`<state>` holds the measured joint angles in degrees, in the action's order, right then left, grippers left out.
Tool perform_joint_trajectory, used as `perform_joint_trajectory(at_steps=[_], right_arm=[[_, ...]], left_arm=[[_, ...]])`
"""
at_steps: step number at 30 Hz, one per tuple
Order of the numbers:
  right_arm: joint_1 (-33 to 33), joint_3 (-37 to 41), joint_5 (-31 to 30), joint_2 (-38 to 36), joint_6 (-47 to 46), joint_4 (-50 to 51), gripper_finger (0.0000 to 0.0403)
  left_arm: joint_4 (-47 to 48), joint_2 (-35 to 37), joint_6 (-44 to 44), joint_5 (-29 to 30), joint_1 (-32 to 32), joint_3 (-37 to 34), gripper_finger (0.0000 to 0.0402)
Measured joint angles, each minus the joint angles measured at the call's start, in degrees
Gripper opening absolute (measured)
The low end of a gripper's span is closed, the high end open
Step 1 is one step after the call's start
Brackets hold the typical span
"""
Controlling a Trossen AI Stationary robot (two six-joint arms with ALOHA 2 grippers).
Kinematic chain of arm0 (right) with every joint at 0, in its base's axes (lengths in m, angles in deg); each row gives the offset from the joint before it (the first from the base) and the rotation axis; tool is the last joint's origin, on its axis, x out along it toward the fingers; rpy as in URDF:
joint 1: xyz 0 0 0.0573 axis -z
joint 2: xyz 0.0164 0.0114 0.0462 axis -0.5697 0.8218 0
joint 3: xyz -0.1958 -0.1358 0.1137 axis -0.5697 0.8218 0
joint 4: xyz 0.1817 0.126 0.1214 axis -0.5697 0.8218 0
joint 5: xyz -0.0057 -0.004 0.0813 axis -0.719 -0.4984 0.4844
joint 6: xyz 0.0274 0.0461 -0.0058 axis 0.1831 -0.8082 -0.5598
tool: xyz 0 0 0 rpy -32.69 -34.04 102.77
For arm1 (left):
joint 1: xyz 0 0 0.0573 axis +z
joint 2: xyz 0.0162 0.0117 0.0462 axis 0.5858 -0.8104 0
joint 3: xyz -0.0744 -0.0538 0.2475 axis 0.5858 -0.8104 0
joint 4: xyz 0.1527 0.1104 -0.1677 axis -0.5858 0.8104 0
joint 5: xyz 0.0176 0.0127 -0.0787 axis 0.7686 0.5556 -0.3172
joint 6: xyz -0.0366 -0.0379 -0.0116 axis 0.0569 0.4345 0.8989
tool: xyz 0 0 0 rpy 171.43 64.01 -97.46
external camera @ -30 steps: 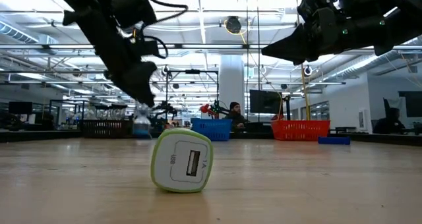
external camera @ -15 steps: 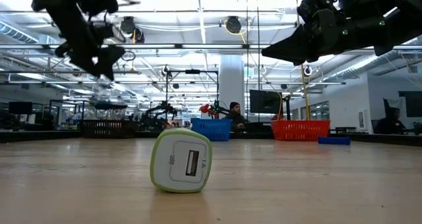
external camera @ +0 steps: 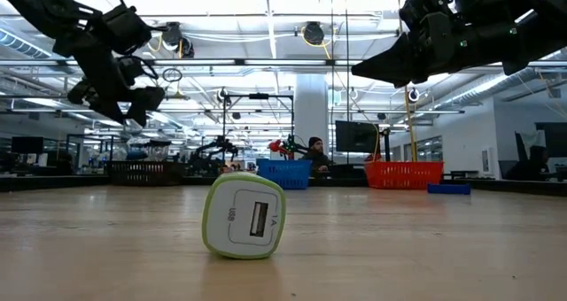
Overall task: Pick & Place Office items
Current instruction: Put the blue hourglass into the black basket, then put the dark blue digital clock into the blue basket
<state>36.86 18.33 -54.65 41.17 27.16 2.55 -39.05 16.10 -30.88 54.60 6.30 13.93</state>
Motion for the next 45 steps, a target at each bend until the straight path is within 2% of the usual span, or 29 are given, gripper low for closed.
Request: perform_joint_trajectory(at_steps=[5, 11, 16, 20, 22, 27, 31, 37, 45], right_arm=[[0.0, 0.0, 0.0, 0.0, 0.0, 0.0, 0.0004], [0.0, 0.0, 0.0, 0.0, 0.0, 0.0, 0.0004], [0.0, 0.0, 0.0, 0.0, 0.0, 0.0, 0.0004], [0.0, 0.0, 0.0, 0.0, 0.0, 0.0, 0.0004], [0.0, 0.0, 0.0, 0.0, 0.0, 0.0, 0.0004], [0.0, 0.0, 0.0, 0.0, 0.0, 0.0, 0.0004], [0.0, 0.0, 0.0, 0.0, 0.2, 0.0, 0.0004], [0.0, 0.0, 0.0, 0.0, 0.2, 0.0, 0.0004], [0.0, 0.0, 0.0, 0.0, 0.6, 0.0, 0.0004]], left_arm=[[-4.8, -1.8, -2.8, 0.0, 2.3, -0.7, 0.0209], [-10.3, -8.0, -3.7, -1.9, 4.3, -0.9, 0.0209], [-11.4, -12.7, -3.2, -3.0, 5.5, -0.9, 0.0209], [-11.3, -13.3, -3.2, -4.7, 6.2, -0.9, 0.021], [-11.3, -13.3, -3.2, -5.3, 6.2, -0.9, 0.0232], [-11.1, -13.0, -3.7, -5.8, 6.2, -0.9, 0.032], [-10.8, -12.8, -5.1, -6.0, 6.2, -0.6, 0.0343], [-10.6, -8.5, -6.8, -6.1, 6.2, -0.5, 0.0326], [-5.0, 2.7, -8.9, -8.1, 2.7, -0.5, 0.0272]])
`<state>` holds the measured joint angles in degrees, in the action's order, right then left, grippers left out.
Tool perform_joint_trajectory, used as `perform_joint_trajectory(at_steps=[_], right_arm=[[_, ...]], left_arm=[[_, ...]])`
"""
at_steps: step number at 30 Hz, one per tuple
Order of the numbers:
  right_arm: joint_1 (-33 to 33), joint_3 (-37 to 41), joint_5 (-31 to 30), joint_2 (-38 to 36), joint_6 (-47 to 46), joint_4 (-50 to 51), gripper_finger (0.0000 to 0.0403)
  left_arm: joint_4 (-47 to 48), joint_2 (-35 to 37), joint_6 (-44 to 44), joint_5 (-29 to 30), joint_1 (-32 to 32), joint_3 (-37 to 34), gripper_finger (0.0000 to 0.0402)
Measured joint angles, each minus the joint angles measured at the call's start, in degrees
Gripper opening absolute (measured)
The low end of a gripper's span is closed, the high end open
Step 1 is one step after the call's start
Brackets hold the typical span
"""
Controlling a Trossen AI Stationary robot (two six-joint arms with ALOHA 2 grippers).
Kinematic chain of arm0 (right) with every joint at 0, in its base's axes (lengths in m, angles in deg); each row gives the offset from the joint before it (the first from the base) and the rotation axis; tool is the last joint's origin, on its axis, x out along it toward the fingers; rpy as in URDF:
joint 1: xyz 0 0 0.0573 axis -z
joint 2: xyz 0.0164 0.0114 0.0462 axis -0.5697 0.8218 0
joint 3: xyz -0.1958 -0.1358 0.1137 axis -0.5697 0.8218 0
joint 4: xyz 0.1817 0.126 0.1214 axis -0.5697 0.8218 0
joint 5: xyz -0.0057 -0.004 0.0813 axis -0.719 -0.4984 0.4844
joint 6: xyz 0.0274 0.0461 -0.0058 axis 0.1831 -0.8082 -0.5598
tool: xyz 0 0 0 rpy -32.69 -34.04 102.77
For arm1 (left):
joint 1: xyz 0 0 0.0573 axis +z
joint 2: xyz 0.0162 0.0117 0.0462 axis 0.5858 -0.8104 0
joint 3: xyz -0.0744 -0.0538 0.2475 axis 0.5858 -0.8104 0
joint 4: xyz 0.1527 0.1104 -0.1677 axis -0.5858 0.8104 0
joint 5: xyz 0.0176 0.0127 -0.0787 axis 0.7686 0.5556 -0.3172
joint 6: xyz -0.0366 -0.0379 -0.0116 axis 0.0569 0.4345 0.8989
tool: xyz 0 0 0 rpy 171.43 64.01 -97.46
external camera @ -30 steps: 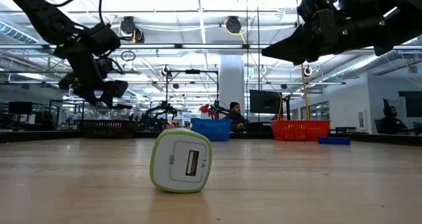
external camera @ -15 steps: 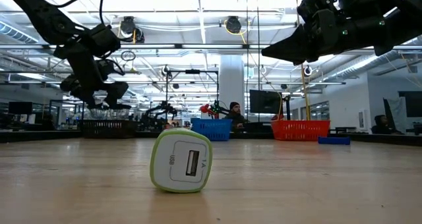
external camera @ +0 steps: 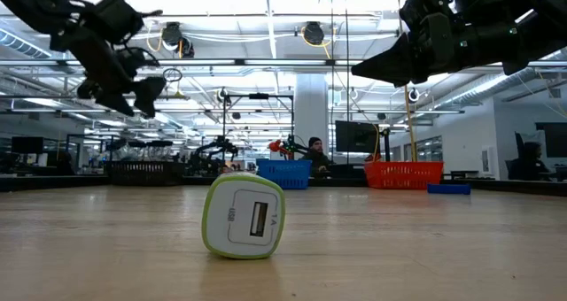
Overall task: Pick & Place Office items
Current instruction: Put the dark blue digital clock into the blue basket
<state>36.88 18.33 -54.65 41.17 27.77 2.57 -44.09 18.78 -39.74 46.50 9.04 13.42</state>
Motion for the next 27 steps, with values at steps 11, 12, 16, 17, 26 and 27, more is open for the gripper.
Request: perform_joint_trajectory(at_steps=[11, 12, 16, 17, 26, 27], right_arm=[[0.0, 0.0, 0.0, 0.0, 0.5, 0.0, 0.0004], [0.0, 0.0, 0.0, 0.0, 0.4, 0.0, 0.0004], [0.0, 0.0, 0.0, 0.0, 0.4, 0.0, 0.0004], [0.0, 0.0, 0.0, 0.0, 0.4, 0.0, 0.0004], [0.0, 0.0, 0.0, 0.0, 0.4, 0.0, 0.0004], [0.0, 0.0, 0.0, 0.0, 0.3, 0.0, 0.0004]], left_arm=[[-10.2, 5.6, -1.0, -2.7, -22.2, -8.6, 0.0102], [-14.8, 5.6, -1.9, -3.3, -24.5, -10.7, 0.0085], [-34.1, 4.7, -5.7, -6.7, -31.7, -19.0, 0.0026], [-37.9, 4.5, -6.4, -7.2, -33.0, -20.5, 0.0014], [-42.1, 4.3, -9.6, -1.7, -38.6, -22.6, 0.0007], [-40.9, 4.3, -9.9, -1.0, -38.9, -21.7, 0.0005]])
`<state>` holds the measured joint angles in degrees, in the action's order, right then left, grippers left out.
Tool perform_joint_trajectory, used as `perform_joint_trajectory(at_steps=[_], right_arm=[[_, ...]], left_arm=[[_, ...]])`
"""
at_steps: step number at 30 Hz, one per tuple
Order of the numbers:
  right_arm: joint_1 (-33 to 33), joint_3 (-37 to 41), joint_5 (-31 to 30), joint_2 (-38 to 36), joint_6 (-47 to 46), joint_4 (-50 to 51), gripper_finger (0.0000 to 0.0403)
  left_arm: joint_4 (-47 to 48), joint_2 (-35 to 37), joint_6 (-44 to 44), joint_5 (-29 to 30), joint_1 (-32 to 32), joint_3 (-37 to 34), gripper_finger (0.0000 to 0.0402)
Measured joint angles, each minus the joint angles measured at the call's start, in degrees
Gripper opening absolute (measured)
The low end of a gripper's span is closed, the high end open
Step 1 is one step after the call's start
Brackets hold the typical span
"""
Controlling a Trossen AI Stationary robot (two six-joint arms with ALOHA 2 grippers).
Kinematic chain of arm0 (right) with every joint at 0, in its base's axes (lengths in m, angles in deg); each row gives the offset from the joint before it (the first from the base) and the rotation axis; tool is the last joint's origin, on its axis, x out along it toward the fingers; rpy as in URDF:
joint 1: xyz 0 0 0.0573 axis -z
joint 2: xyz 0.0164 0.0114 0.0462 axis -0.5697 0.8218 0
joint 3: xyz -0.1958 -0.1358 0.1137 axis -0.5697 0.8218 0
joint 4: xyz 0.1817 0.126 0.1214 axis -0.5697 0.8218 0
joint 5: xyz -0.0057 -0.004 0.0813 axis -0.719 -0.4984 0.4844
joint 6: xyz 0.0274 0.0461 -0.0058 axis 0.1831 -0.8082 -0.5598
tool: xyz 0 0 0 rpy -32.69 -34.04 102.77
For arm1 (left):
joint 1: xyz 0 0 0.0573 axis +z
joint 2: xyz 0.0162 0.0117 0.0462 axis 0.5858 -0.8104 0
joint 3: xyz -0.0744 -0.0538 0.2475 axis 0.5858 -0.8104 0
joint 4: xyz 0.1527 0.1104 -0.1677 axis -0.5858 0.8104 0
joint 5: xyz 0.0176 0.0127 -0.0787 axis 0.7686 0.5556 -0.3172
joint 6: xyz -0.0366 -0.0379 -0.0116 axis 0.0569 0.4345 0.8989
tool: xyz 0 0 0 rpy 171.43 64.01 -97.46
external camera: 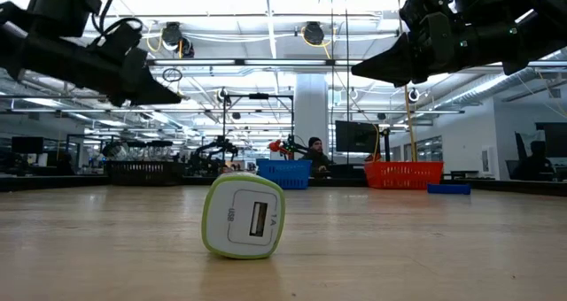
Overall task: Pick & Place Office items
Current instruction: Put the dark blue digital clock into the blue basket
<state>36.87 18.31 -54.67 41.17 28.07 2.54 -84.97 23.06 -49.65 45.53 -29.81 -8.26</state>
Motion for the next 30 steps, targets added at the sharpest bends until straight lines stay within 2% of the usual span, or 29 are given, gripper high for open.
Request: perform_joint_trajectory(at_steps=[6, 10, 12, 14, 17, 22, 25, 27, 30], right_arm=[[0.0, 0.0, -0.5, 0.0, -5.6, 2.6, 0.0004], [0.0, -1.3, -6.7, 0.0, -8.8, 6.1, 0.0004], [0.0, -3.3, -9.7, 0.0, -10.7, 11.2, 0.0004], [0.0, -5.4, -11.9, 0.0, -12.0, 16.5, 0.0004], [0.0, -6.9, -13.4, 0.0, -12.9, 19.3, 0.0004], [-0.8, -6.9, -13.5, 0.0, -11.6, 19.3, 0.0004], [-1.2, -6.9, -13.5, 0.0, -10.6, 19.4, 0.0004], [-1.4, -6.9, -13.5, 0.0, -10.4, 19.3, 0.0004], [-1.5, -6.9, -13.5, 0.0, -10.2, 18.5, 0.0004]], left_arm=[[3.3, 0.0, -1.4, 0.1, -3.7, 3.6, 0.001], [3.8, 0.0, -3.0, 0.4, -7.0, 3.7, 0.0004], [4.8, 0.0, -2.0, 3.6, -7.9, 3.7, 0.0005], [7.0, 0.0, 0.6, 10.5, -8.5, 3.9, 0.0008], [21.1, 1.1, 6.4, 18.9, -7.3, 9.2, 0.0004], [62.2, 1.0, 18.0, 18.0, 1.0, 28.9, 0.0004], [80.7, -1.4, 23.2, 16.9, 9.7, 40.2, 0.0003], [88.2, -3.5, 24.4, 13.4, 16.8, 45.4, 0.0003], [90.9, -7.9, 20.8, 8.3, 27.2, 49.4, 0.0003]])
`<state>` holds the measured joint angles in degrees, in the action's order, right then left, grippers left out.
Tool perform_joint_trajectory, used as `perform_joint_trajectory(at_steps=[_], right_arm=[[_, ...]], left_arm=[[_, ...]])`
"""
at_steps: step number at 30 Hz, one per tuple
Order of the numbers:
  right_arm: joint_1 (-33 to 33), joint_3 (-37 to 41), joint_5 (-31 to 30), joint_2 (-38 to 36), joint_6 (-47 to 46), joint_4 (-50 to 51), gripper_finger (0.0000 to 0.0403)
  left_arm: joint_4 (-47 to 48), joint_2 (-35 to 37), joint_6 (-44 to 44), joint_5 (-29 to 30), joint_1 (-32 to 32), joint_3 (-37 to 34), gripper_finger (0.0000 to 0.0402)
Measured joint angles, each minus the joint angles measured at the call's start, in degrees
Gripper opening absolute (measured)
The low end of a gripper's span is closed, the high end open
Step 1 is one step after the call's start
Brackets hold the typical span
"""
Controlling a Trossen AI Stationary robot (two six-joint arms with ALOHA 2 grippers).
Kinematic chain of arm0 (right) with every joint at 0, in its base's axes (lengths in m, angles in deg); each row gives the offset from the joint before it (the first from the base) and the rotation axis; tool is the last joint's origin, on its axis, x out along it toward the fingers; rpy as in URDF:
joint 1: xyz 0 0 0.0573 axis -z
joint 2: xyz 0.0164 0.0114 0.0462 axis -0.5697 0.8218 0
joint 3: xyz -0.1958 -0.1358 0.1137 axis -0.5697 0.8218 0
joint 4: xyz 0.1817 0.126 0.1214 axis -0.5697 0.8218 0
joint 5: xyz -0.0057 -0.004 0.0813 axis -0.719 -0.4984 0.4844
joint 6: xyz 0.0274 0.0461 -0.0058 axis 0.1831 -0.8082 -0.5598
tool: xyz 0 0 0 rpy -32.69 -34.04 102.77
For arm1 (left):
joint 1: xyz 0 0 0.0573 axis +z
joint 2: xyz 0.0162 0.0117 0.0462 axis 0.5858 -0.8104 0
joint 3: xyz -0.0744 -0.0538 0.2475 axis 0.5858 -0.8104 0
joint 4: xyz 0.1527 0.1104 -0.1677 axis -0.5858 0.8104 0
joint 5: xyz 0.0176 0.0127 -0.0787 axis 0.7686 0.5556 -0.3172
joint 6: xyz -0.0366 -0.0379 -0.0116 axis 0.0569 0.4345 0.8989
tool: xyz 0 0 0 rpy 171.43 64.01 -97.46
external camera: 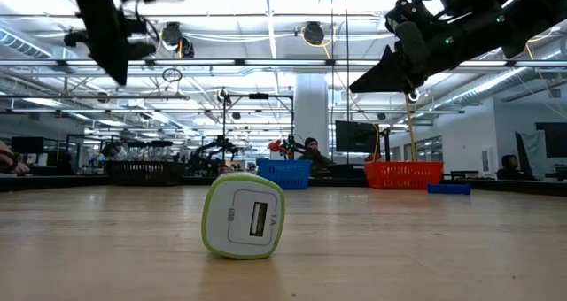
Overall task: Pick & Place Office items
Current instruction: Put the dark blue digital clock into the blue basket
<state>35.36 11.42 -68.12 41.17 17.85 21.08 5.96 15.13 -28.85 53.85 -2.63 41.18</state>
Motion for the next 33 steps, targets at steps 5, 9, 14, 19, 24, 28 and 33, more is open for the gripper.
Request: perform_joint_trajectory(at_steps=[5, 9, 14, 19, 24, 28, 33], right_arm=[[0.0, 0.0, 0.0, 0.0, 0.0, -0.1, 0.0004], [0.0, 0.0, 0.0, 0.0, 1.1, -0.1, 0.0004], [-0.1, 0.0, 0.1, 0.0, 1.5, -0.1, 0.0004], [-0.2, 0.0, 0.1, 0.0, 1.4, 0.0, 0.0004], [-0.2, 0.0, 0.1, 0.0, 1.5, 0.6, 0.0004], [-0.5, -0.2, -3.2, -1.2, 0.6, 8.1, 0.0004], [-1.5, -4.6, -9.9, -3.3, -7.8, 31.5, 0.0004]], left_arm=[[0.0, -11.5, -8.6, -2.7, 13.7, 1.4, 0.0003], [3.3, -21.1, -6.8, 3.4, 15.3, 4.5, 0.0003], [5.8, -28.9, -2.6, 6.5, 14.4, 6.8, 0.0003], [1.5, -34.9, -1.8, 7.8, 15.6, 6.6, 0.0003], [4.4, -36.4, -1.1, 11.3, 15.9, 6.6, 0.0003], [4.2, -31.9, -0.8, 14.6, 11.5, 5.3, 0.0003], [-7.0, -21.3, -1.9, 11.0, 1.3, -1.4, 0.0003]])
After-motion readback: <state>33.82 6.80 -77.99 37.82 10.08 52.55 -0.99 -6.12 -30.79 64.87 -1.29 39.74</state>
